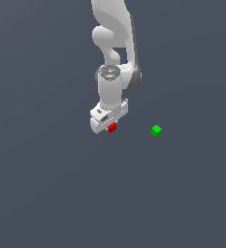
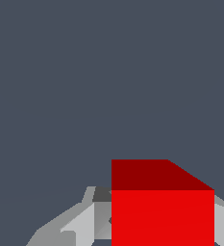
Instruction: Stack the red cube on top of the green cube.
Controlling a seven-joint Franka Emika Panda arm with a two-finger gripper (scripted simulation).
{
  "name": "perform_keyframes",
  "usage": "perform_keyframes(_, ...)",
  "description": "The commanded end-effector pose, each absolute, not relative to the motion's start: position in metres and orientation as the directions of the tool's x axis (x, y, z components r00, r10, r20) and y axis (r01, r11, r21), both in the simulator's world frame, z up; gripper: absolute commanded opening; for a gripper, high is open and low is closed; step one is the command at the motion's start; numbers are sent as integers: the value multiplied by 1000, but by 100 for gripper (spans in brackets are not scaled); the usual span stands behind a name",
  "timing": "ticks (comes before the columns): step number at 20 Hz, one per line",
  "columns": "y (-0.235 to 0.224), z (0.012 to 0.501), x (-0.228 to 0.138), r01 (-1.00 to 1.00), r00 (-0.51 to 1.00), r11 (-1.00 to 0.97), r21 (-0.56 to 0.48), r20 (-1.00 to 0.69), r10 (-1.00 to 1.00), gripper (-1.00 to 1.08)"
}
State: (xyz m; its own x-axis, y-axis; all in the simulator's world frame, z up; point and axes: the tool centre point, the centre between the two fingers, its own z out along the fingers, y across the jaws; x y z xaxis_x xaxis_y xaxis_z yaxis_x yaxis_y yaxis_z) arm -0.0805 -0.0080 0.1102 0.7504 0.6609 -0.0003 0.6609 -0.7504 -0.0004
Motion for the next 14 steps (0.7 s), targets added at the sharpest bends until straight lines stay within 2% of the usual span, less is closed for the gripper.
perform_keyframes(1, 13, 106, -84, 662, 750, -750, 0, 0, 662, -100)
perform_keyframes(14, 157, 78, -107, 662, 750, -750, -1, 1, 662, -100)
